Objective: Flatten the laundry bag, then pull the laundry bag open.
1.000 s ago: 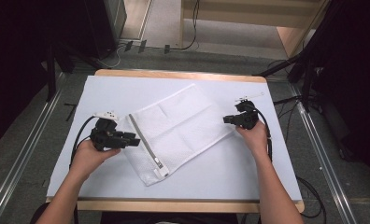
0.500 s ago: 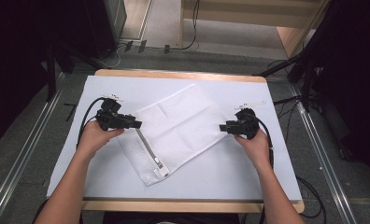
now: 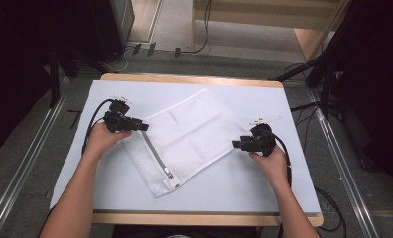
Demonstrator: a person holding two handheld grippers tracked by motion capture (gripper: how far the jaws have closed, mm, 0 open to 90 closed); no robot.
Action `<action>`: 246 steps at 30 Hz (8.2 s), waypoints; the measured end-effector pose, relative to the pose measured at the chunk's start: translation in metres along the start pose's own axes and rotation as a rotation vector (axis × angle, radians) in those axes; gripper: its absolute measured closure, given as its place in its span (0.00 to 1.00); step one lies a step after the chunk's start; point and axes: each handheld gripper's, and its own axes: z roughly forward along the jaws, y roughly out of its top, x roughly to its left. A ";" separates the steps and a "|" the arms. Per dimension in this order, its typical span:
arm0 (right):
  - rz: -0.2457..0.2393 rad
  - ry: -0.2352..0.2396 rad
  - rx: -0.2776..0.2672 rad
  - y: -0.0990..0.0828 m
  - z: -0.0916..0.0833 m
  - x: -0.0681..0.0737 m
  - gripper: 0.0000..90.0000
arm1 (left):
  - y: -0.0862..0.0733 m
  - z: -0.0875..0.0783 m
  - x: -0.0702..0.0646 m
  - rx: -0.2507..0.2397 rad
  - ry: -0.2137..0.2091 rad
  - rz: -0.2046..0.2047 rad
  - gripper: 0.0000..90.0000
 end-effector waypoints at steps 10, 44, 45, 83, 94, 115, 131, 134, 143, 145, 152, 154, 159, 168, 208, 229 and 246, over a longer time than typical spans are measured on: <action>0.039 -0.048 0.006 -0.014 -0.004 -0.009 0.58 | 0.006 0.006 0.021 -0.007 0.009 -0.005 0.58; 0.123 -0.195 -0.015 0.003 0.017 -0.023 0.84 | -0.010 0.018 0.025 0.011 -0.040 -0.076 0.98; 0.115 -0.206 -0.014 0.004 0.018 -0.022 0.90 | -0.011 0.017 0.024 0.015 -0.040 -0.071 0.98; 0.081 -0.147 -0.038 0.086 0.064 -0.050 1.00 | -0.089 -0.026 -0.057 -0.012 -0.052 -0.083 0.98; 0.074 -0.129 -0.051 0.086 0.059 -0.047 0.80 | -0.082 -0.039 -0.048 -0.084 -0.011 -0.103 0.75; 0.045 -0.073 -0.049 0.031 0.022 -0.001 0.69 | -0.039 -0.006 -0.030 -0.027 -0.004 -0.080 0.68; 0.000 -0.028 -0.003 0.000 0.028 0.037 0.64 | -0.026 0.013 -0.026 0.007 0.016 -0.065 0.63; -0.010 -0.029 0.006 -0.001 0.031 0.041 0.64 | -0.026 0.018 -0.027 0.018 0.025 -0.062 0.63; -0.059 -0.066 0.014 0.000 0.038 0.051 0.70 | -0.026 0.023 -0.032 0.022 -0.010 -0.068 0.76; -0.073 -0.091 0.018 0.001 0.039 0.054 0.78 | -0.026 0.025 -0.033 0.032 -0.022 -0.081 0.83; -0.051 -0.077 0.052 0.007 0.040 0.046 0.98 | -0.025 0.026 -0.031 0.057 -0.046 -0.100 0.99; -0.057 -0.088 0.058 0.010 0.040 0.044 0.98 | -0.027 0.023 -0.029 0.044 -0.034 -0.105 0.99; -0.053 -0.092 0.055 0.019 0.046 0.041 0.98 | -0.032 0.015 -0.026 0.012 -0.037 -0.128 0.99; -0.076 -0.078 0.064 0.040 0.062 0.037 0.98 | -0.044 0.004 -0.027 -0.018 -0.038 -0.162 0.99; -0.082 0.054 -0.026 0.033 0.020 0.040 0.68 | -0.024 -0.026 -0.063 -0.100 -0.032 -0.058 0.52; -0.174 0.158 0.018 -0.007 0.010 0.074 0.81 | -0.028 0.008 -0.108 -0.032 -0.121 0.078 0.51; -0.191 0.198 0.090 -0.014 0.019 0.080 1.00 | -0.022 0.031 -0.139 0.004 -0.173 0.160 0.50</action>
